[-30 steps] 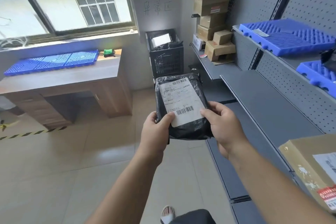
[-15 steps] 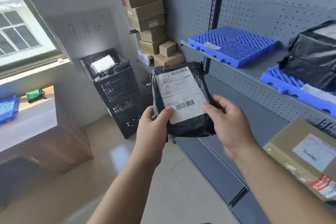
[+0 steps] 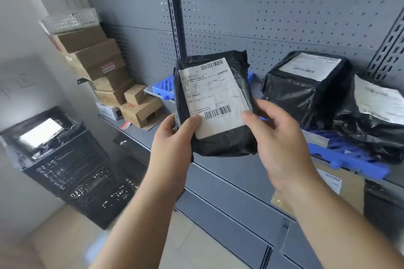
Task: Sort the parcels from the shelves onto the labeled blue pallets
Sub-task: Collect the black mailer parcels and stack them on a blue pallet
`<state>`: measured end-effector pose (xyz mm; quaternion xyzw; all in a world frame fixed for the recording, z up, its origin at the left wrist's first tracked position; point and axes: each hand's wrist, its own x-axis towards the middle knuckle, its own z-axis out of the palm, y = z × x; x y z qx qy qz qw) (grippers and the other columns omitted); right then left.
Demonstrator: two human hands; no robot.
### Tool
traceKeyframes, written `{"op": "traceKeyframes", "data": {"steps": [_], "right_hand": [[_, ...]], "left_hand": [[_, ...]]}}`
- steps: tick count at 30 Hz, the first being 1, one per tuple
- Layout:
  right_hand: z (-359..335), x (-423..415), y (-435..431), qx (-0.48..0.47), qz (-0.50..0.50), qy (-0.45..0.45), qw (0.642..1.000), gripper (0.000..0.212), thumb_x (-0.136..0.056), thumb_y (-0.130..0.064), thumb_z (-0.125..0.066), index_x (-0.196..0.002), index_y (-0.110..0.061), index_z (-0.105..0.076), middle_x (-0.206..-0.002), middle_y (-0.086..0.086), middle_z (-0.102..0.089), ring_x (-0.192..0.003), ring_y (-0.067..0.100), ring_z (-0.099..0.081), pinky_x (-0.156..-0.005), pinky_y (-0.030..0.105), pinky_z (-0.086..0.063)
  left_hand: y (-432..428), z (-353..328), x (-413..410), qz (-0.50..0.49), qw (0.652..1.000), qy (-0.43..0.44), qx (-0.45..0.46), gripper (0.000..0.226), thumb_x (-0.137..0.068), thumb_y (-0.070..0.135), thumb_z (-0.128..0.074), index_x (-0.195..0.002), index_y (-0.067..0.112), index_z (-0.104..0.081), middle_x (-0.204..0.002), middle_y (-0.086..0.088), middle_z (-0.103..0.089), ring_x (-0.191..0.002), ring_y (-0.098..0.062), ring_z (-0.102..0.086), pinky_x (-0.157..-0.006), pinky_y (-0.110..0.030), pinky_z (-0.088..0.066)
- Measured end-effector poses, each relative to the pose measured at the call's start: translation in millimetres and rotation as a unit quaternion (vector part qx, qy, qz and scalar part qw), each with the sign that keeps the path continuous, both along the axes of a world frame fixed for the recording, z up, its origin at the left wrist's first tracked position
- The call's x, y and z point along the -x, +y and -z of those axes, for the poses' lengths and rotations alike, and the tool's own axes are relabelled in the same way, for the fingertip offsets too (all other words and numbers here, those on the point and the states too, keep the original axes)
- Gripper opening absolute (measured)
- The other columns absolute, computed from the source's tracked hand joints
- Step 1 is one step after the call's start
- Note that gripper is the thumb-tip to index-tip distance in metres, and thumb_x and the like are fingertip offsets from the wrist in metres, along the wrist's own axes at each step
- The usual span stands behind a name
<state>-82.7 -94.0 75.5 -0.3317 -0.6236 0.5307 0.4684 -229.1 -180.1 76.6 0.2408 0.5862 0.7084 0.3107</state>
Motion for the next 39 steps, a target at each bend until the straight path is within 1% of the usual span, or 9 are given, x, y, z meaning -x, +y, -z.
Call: {"op": "traceKeyframes", "data": {"steps": [3, 4, 6, 8, 12, 15, 17, 30, 39], "right_hand": [[-7, -11, 16, -0.014, 0.040, 0.003, 0.999, 0.025, -0.093, -0.028, -0.065, -0.117, -0.032, -0.072, -0.106, -0.012, -0.078, -0.103, 0.011, -0.072, -0.099, 0.049, -0.054], [-9, -15, 22, -0.020, 0.055, 0.001, 0.998, 0.026, -0.092, -0.028, -0.065, -0.117, -0.032, -0.072, -0.106, -0.012, -0.078, -0.103, 0.011, -0.072, -0.099, 0.050, -0.054], [-14, -22, 32, -0.032, 0.088, -0.001, 0.996, 0.026, -0.093, -0.025, -0.065, -0.117, -0.032, -0.072, -0.107, -0.014, -0.077, -0.103, 0.010, -0.071, -0.099, 0.049, -0.054], [-20, -28, 42, -0.040, 0.125, 0.001, 0.991, 0.025, -0.094, -0.023, -0.066, -0.116, -0.032, -0.072, -0.106, -0.014, -0.077, -0.102, 0.009, -0.071, -0.099, 0.048, -0.054], [-32, -35, 57, -0.059, 0.194, 0.007, 0.979, 0.026, -0.090, -0.029, -0.064, -0.114, -0.031, -0.073, -0.105, -0.006, -0.077, -0.101, 0.020, -0.071, -0.098, 0.054, -0.053], [-36, -41, 65, -0.059, 0.244, 0.032, 0.967, 0.027, -0.087, -0.031, -0.065, -0.112, -0.031, -0.074, -0.103, 0.001, -0.077, -0.101, 0.028, -0.070, -0.097, 0.058, -0.053], [-38, -47, 69, -0.057, 0.272, 0.041, 0.960, 0.027, -0.087, -0.031, -0.066, -0.113, -0.030, -0.074, -0.105, 0.000, -0.077, -0.102, 0.027, -0.071, -0.097, 0.058, -0.054], [-46, -109, 80, -0.055, 0.382, 0.050, 0.921, 0.018, -0.095, -0.020, -0.066, -0.102, -0.031, -0.077, -0.096, -0.002, -0.078, -0.094, 0.029, -0.073, -0.091, 0.053, -0.059], [-50, -129, 91, -0.035, 0.388, 0.045, 0.920, 0.016, -0.096, -0.020, -0.065, -0.102, -0.030, -0.077, -0.096, -0.009, -0.079, -0.093, 0.016, -0.074, -0.092, 0.050, -0.060]], "left_hand": [[32, -6, -6, 0.040, 0.999, -0.004, -0.007, 0.031, -0.076, 0.038, -0.073, -0.105, 0.027, -0.078, -0.111, -0.006, -0.079, -0.110, -0.049, -0.067, -0.094, -0.059, -0.056], [42, -8, -7, 0.054, 0.999, 0.000, -0.006, 0.032, -0.077, 0.038, -0.073, -0.106, 0.026, -0.078, -0.111, -0.006, -0.079, -0.102, -0.046, -0.069, -0.083, -0.052, -0.060], [64, -12, -8, 0.080, 0.997, 0.015, -0.002, 0.031, -0.079, 0.038, -0.071, -0.107, 0.026, -0.077, -0.109, -0.006, -0.079, -0.086, -0.030, -0.064, -0.060, -0.035, -0.044], [86, -18, -9, 0.117, 0.993, 0.031, -0.004, 0.028, -0.080, 0.038, -0.070, -0.104, 0.025, -0.076, -0.104, -0.008, -0.079, -0.080, -0.024, -0.060, -0.058, -0.033, -0.037], [122, -35, -11, 0.196, 0.979, 0.052, -0.019, 0.021, -0.091, 0.030, -0.069, -0.108, 0.020, -0.075, -0.104, 0.003, -0.080, -0.088, -0.032, -0.073, -0.069, -0.038, -0.060], [142, -46, -15, 0.253, 0.965, 0.067, -0.028, 0.016, -0.096, 0.023, -0.065, -0.107, 0.019, -0.076, -0.095, 0.007, -0.080, -0.071, -0.010, -0.070, -0.052, -0.015, -0.047], [151, -52, -20, 0.287, 0.955, 0.075, -0.025, 0.014, -0.096, 0.022, -0.064, -0.102, 0.019, -0.076, -0.084, 0.010, -0.077, -0.060, -0.006, -0.065, -0.049, -0.014, -0.045], [184, -69, -82, 0.398, 0.902, 0.164, -0.014, 0.017, -0.095, 0.030, -0.064, -0.106, 0.029, -0.076, -0.097, 0.010, -0.080, -0.086, -0.013, -0.077, -0.088, -0.040, -0.060], [196, -71, -106, 0.374, 0.904, 0.208, -0.013, 0.016, -0.096, 0.032, -0.063, -0.107, 0.032, -0.075, -0.096, 0.018, -0.079, -0.083, -0.005, -0.075, -0.075, -0.027, -0.056]]}}
